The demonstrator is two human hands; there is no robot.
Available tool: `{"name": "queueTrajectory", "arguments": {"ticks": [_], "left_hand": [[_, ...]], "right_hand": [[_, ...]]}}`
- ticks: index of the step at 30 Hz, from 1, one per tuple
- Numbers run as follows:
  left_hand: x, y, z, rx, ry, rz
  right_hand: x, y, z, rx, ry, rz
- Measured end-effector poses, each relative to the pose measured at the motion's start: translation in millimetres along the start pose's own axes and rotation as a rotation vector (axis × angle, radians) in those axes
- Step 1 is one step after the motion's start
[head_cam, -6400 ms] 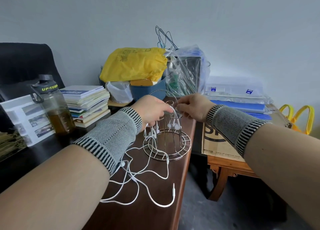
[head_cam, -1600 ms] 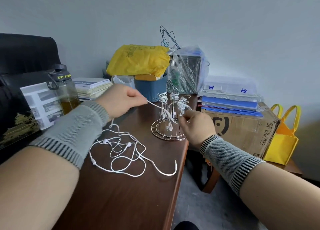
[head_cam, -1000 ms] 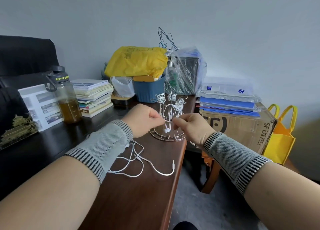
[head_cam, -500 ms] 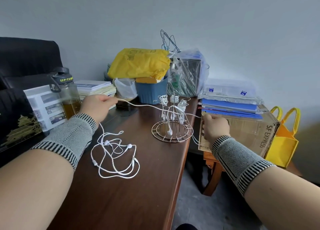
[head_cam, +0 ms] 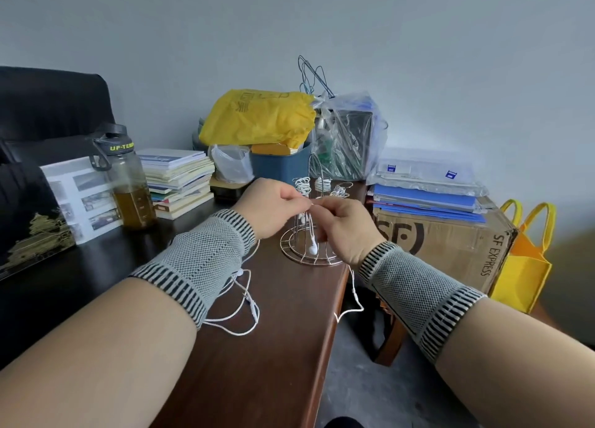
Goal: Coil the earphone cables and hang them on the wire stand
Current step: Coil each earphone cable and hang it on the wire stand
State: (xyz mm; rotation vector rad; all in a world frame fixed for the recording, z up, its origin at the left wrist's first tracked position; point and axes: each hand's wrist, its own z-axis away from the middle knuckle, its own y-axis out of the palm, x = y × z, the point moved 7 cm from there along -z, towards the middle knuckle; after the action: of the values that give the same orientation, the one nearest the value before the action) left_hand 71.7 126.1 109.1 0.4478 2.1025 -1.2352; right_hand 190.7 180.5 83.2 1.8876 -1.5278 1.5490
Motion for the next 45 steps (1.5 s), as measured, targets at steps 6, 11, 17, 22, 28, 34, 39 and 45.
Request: {"name": "queueTrajectory", "arguments": {"ticks": [6,11,17,22,28,34,39,45], "left_hand": [[36.2,-31.1,-0.6,-0.103,-0.123,0.08],[65.4,-81.2,5.4,-0.297,-0.167,0.096],[63.4,-83.5,7.9,-0.354,-0.174,0.12],[29.0,-39.9,5.8,-0.121,-0.088,0.016],[18.9,-25.0,1.4,-0.056,-0.034,0.041],[57.9,-45.7,-0.5,-0.12,-0.175,0.203],[62.2,-49.9,-0.9,-0.135,-0.192,0.316],[15.8,-12.7,-0.4,-0.01,-0.049,0.17]], "right_hand": [[-37.8,-38.3,-5.0,-0.259,0.217,0.004],[-58.6,-72.9,0.2,-0.519,0.383,0.111],[-46.1,-34.8,-4.4,-0.194,0.324,0.29],[0.0,3.3,-7.1,-0.072,-0.035,0.152],[-0.6,9.8,-6.8,-0.011,0.056,-0.026],[-40.4,-53.3,-1.4,-0.447,0.299,-0.125],[-60.5,-71.9,-1.0,-0.548,0.397,-0.045],[-3.0,-22.2,-4.7,-0.152,-0.046,0.135]]}}
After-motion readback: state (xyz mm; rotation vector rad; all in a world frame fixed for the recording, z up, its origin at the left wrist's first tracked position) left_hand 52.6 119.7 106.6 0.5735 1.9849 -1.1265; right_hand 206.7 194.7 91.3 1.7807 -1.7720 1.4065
